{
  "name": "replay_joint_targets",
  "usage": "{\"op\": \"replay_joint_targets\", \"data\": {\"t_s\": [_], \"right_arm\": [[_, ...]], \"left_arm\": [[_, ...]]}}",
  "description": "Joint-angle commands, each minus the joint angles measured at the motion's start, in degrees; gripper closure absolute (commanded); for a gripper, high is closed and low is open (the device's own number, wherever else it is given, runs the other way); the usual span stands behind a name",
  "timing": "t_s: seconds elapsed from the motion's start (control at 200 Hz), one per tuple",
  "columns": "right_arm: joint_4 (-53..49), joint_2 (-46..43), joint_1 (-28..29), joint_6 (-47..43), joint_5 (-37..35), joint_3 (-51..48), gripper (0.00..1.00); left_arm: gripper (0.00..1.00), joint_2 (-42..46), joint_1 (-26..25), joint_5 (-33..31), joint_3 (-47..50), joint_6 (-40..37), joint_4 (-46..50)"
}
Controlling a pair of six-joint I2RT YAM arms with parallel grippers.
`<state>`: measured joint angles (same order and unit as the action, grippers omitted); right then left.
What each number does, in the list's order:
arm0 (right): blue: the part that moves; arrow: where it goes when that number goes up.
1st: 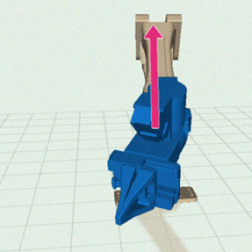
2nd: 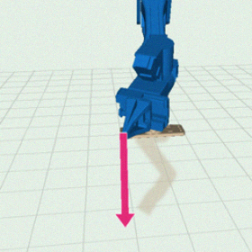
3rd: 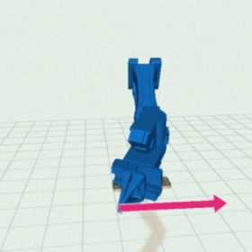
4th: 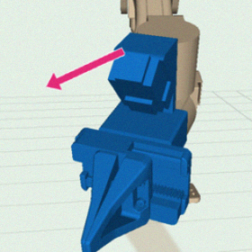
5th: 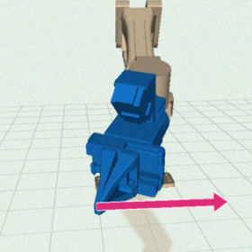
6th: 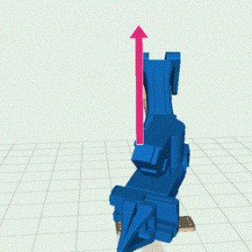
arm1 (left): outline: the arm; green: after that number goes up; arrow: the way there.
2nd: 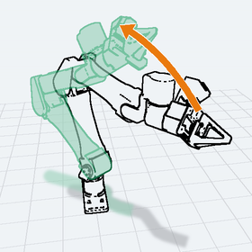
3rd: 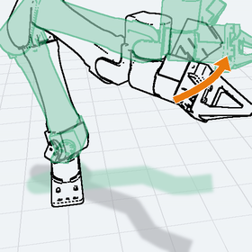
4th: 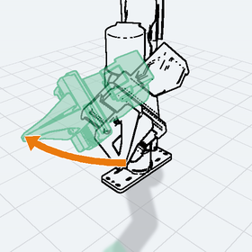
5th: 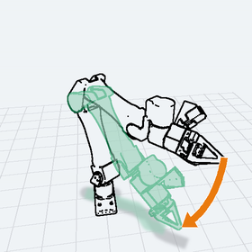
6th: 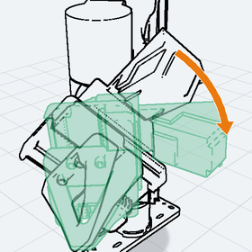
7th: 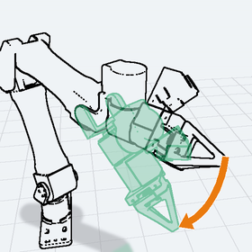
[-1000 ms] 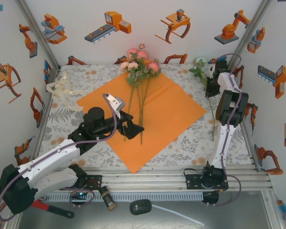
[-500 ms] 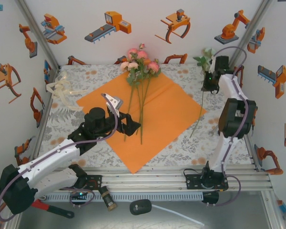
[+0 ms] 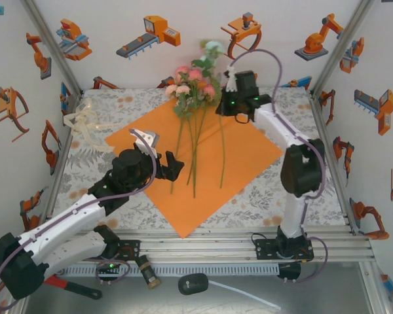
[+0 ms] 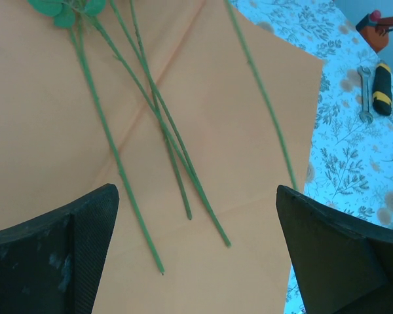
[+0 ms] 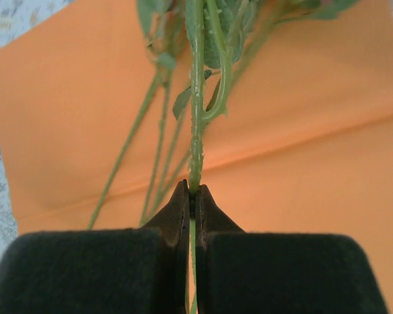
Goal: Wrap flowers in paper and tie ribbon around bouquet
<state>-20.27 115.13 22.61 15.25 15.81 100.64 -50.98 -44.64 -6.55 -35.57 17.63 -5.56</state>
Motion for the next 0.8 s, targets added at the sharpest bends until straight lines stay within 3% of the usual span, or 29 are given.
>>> {"op": "replay_joint_targets", "data": {"t_s": [0.0, 0.165, 0.41, 0.581, 0.796], "right_arm": [[-1.2, 5.6, 2.9, 1.3, 1.8, 6.0, 1.0], [-6.4, 16.3, 6.4, -0.2, 1.8, 17.4, 1.0], [-8.9, 21.1, 7.4, 4.9, -2.2, 24.7, 1.0], [-6.1, 11.7, 6.7, 2.8, -5.4, 18.1, 1.0], [10.1, -0.4, -0.5, 19.7, -10.8, -3.6, 1.0]], "left_arm": [[0.03, 2.7, 0.0, -5.2, 0.9, 1.5, 2.0], [0.03, 1.6, 1.7, -18.0, -1.5, 6.1, 12.3], [0.03, 1.9, 5.4, -13.6, 0.0, 9.0, 11.8], [0.03, 2.6, 6.2, -12.1, 1.1, 8.7, 10.3], [0.03, 0.9, 6.8, -8.3, 1.2, 8.8, 7.4]]}}
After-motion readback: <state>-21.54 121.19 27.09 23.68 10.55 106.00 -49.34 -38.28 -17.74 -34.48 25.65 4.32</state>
